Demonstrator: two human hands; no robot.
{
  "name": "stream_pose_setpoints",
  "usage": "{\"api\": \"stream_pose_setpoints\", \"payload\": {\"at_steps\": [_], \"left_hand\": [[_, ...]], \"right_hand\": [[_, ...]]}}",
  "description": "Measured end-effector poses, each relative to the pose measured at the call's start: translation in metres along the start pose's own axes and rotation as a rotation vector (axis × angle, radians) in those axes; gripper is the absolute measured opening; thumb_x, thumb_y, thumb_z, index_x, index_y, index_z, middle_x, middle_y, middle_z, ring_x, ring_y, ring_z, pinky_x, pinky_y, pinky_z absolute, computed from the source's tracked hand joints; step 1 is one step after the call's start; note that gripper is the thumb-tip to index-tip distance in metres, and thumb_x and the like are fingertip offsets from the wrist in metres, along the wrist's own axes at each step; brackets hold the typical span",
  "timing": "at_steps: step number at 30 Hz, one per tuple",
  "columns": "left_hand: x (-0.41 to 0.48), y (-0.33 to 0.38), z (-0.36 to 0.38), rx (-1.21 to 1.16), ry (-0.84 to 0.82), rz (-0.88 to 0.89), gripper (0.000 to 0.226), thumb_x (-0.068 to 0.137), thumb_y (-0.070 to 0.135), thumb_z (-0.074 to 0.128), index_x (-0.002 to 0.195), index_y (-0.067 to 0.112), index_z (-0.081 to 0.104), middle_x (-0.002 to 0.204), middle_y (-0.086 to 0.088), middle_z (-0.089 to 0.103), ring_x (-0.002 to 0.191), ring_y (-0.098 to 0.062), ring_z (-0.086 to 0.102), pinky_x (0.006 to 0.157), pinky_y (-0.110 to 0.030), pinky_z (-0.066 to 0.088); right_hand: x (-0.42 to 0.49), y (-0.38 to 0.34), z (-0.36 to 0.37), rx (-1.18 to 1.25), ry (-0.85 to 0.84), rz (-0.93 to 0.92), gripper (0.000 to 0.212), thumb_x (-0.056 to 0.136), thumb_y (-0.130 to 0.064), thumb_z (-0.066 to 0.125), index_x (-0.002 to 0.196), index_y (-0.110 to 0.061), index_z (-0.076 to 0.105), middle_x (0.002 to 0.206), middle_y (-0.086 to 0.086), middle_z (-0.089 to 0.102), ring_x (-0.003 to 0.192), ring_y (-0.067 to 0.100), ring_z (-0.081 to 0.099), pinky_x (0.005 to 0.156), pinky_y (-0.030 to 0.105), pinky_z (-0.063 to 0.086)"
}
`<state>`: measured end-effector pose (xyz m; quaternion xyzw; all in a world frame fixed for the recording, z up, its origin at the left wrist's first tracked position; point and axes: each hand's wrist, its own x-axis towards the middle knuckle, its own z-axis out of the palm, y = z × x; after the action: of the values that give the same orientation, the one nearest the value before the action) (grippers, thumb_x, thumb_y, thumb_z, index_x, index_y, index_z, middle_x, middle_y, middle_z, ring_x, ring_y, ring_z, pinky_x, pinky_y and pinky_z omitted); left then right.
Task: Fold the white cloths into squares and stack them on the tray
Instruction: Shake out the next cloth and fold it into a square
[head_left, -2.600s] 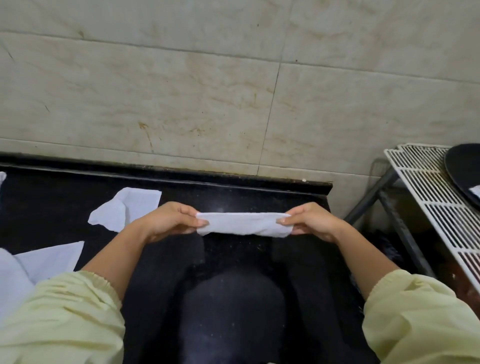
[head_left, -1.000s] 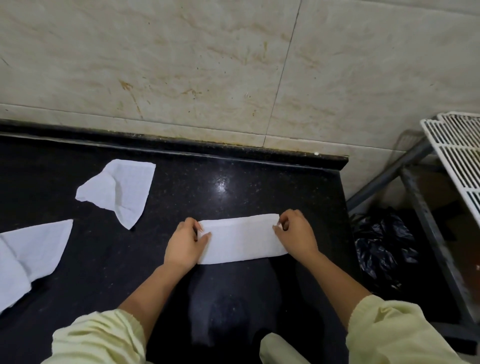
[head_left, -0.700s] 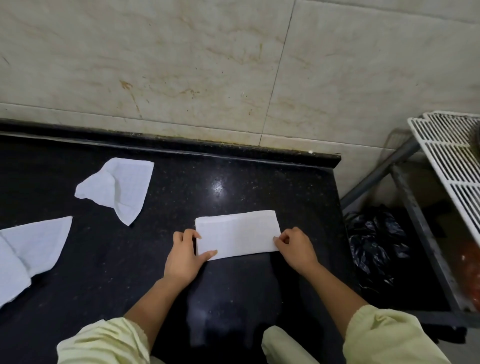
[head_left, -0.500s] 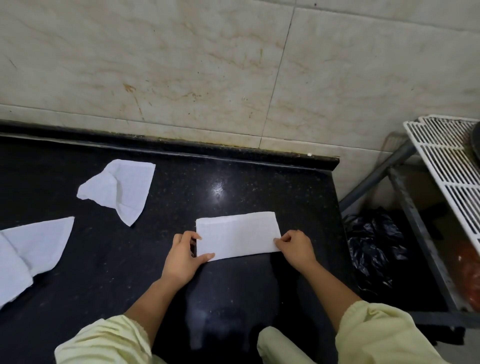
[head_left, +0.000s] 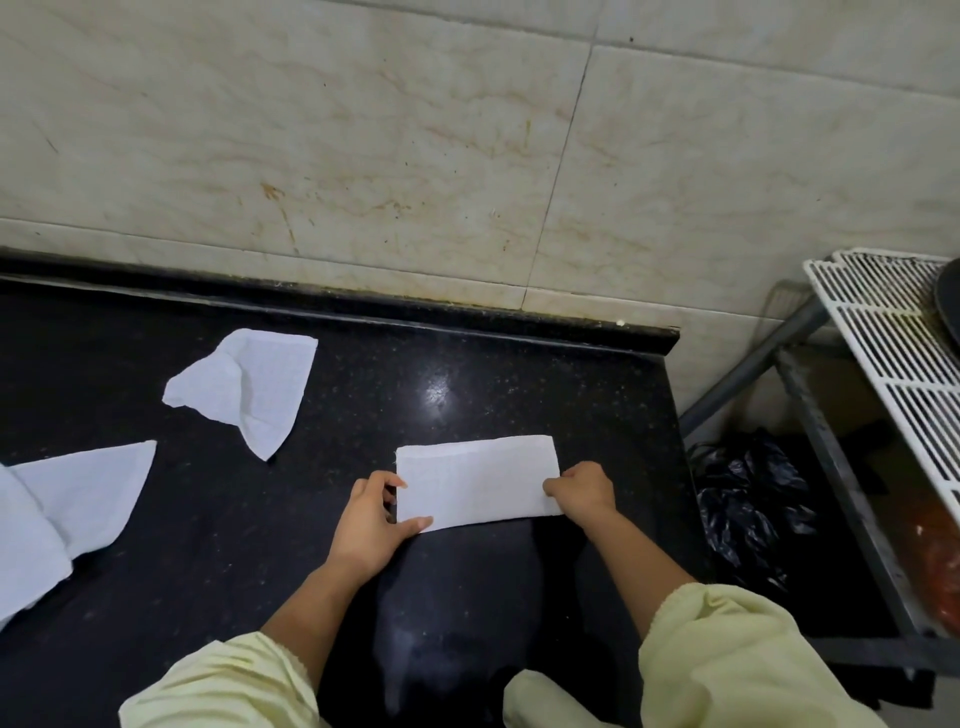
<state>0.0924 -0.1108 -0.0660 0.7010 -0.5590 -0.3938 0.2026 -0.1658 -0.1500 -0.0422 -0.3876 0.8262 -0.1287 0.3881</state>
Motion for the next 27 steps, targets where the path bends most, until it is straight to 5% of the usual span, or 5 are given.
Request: {"api": "stream_pose_setpoints", "payload": {"at_steps": [6,13,16,22,27], "left_hand": [[0.008,-0.001,-0.009,-0.046,-0.085,0.008,0.052,0.067,0.023,0.087,0.107,0.023,0.053,0.1,-0.001,0.048,0.072,-0.011,0.052,0.065,-0.013,0.041],[0.011,-0.008,-0.008,-0.113,-0.081,-0.001,0.038,0.075,0.02,0.08,0.105,0.023,0.057,0.098,-0.003,0.051,0.073,-0.013,0.054,0.07,-0.017,0.045],[0.013,-0.013,-0.008,-0.156,-0.07,-0.011,0.029,0.083,0.014,0.07,0.106,0.025,0.058,0.097,-0.009,0.054,0.072,-0.015,0.055,0.073,-0.025,0.05],[0.012,-0.015,-0.006,-0.14,-0.064,0.024,0.037,0.079,0.007,0.07,0.109,0.024,0.056,0.096,-0.005,0.053,0.067,-0.01,0.05,0.066,-0.014,0.042],[0.014,-0.015,-0.007,-0.163,-0.071,0.034,0.037,0.08,0.006,0.07,0.11,0.024,0.057,0.095,-0.005,0.052,0.066,-0.009,0.05,0.065,-0.013,0.043]], "right_hand": [[-0.005,0.0,0.003,0.144,0.016,-0.025,0.019,0.08,-0.015,0.064,0.094,-0.007,0.056,0.089,0.005,0.057,0.082,0.02,0.055,0.065,0.03,0.044],[-0.012,-0.007,-0.009,0.575,-0.05,0.125,0.007,0.084,-0.007,0.065,0.085,-0.003,0.059,0.077,0.005,0.056,0.069,0.015,0.05,0.058,0.028,0.042],[-0.014,-0.009,-0.01,0.567,-0.039,0.063,0.009,0.083,-0.006,0.066,0.091,-0.003,0.066,0.084,0.005,0.062,0.075,0.015,0.054,0.06,0.027,0.045],[-0.027,-0.025,0.001,0.518,-0.089,-0.152,0.012,0.082,-0.005,0.069,0.094,-0.006,0.066,0.089,0.008,0.069,0.077,0.016,0.062,0.06,0.025,0.047],[-0.04,-0.046,0.029,0.401,-0.126,-0.295,0.011,0.08,-0.006,0.073,0.087,-0.009,0.065,0.087,0.008,0.07,0.082,0.018,0.066,0.077,0.034,0.054]]}}
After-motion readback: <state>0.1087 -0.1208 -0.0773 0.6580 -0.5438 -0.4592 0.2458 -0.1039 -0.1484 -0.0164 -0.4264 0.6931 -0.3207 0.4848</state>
